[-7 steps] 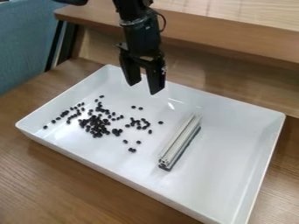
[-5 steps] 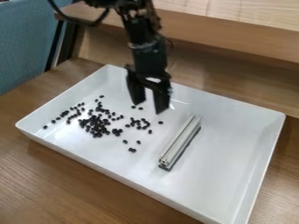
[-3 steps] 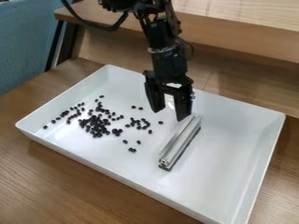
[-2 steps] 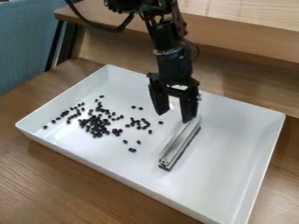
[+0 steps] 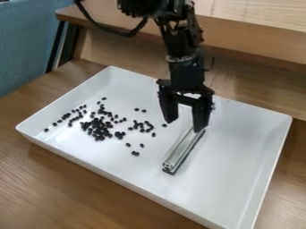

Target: Sweep into pile

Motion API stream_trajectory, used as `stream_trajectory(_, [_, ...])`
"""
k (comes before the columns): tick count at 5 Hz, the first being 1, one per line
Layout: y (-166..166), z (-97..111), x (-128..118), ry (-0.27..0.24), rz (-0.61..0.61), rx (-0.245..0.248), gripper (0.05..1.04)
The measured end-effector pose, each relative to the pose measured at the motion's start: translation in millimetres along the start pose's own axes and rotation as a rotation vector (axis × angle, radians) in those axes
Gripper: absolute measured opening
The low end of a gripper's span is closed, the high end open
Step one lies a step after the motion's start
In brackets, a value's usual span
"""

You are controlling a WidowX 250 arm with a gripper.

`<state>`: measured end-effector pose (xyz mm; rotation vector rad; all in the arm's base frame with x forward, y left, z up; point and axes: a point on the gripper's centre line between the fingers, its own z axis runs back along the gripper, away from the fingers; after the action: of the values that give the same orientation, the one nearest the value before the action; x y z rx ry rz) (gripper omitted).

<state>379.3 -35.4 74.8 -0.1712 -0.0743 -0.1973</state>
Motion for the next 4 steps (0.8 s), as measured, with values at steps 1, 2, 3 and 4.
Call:
stream_trajectory(1, [-5.8,-10.8,-3.1,0.030,0.016,0.020,0.999])
stream_trajectory(2, [-7.0,-19.5,-4.3,0.043,0.035,0.039,0.999])
stream_trajectory(3, [-7.5,-27.8,-4.8,0.060,0.057,0.044,0.999])
stream_trajectory(4, [-7.8,-36.2,-7.3,0.082,0.069,0.055,0.958])
